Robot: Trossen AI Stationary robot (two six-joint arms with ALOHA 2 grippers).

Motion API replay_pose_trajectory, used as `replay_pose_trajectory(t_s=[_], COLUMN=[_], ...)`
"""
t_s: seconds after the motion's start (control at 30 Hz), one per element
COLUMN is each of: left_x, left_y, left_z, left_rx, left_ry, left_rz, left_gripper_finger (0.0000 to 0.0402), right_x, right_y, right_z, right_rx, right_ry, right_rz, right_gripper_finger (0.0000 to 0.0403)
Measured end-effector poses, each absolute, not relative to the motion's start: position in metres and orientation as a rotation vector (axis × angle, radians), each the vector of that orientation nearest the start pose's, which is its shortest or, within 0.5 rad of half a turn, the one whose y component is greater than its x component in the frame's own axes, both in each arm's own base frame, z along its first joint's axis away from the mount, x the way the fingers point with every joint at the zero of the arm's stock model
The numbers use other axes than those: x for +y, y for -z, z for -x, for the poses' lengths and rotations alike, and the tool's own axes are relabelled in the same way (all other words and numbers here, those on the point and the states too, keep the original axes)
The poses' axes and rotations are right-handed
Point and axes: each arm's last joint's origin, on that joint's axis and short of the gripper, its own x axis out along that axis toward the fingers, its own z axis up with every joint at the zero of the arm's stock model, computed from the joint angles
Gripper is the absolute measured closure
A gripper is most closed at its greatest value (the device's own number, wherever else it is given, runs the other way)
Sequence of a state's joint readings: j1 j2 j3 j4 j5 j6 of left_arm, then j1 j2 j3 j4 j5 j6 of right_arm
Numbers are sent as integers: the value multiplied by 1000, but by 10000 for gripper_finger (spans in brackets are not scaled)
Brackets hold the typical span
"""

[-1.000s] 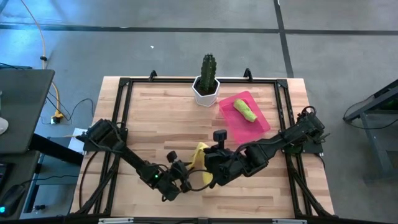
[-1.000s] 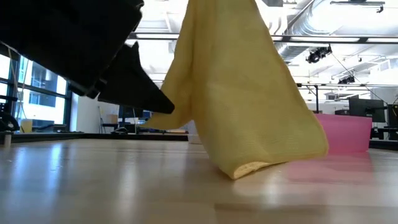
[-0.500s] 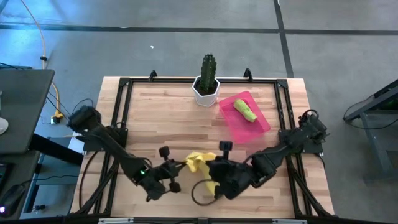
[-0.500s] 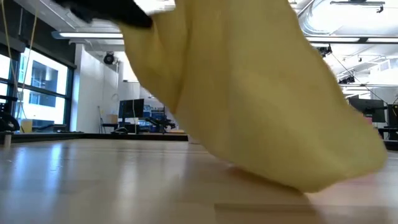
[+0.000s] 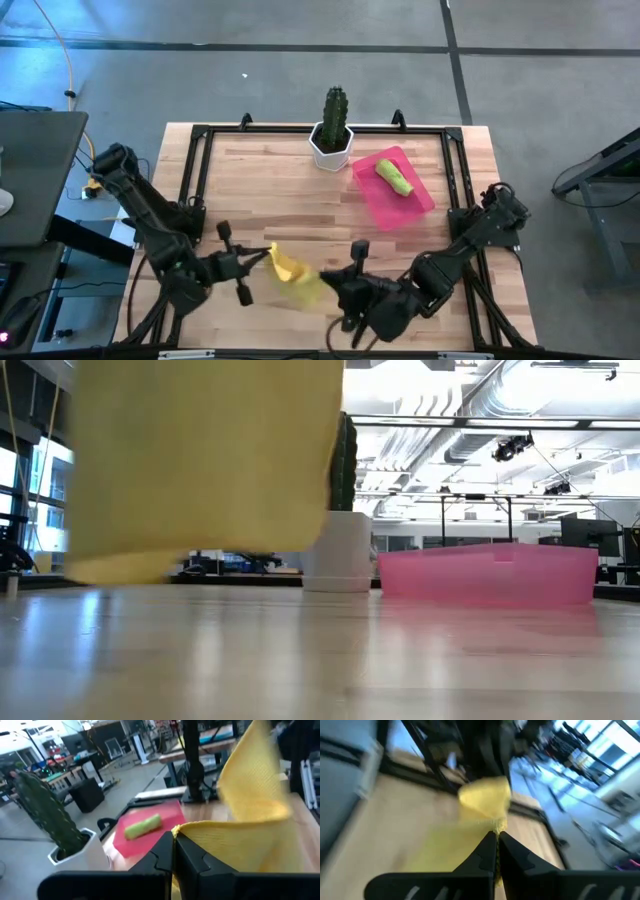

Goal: Roll microfiber towels into tight, uniform cylinder then place into a basket
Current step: Fold the yellow towel

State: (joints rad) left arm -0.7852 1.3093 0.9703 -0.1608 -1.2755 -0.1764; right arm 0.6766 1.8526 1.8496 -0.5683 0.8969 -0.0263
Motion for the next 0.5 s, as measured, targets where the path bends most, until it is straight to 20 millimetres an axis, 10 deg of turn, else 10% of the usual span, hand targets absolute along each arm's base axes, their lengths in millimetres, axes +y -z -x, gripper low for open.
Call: replay_pose_trajectory(t_s=[0.27, 0.5], left_x=[-163, -155], left_y=[-306, -293], left_z=[-203, -209], left_rx=[207, 328], left_ry=[-560, -383], left_rz=[-317, -157], left_gripper_finger=[401, 401], right_x=[191, 201], right_y=[-344, -340], right_z=[-333, -337], right_rx=[639, 708], right_ry=[479, 296], right_rz=[310, 212], right_gripper_finger=[403, 403])
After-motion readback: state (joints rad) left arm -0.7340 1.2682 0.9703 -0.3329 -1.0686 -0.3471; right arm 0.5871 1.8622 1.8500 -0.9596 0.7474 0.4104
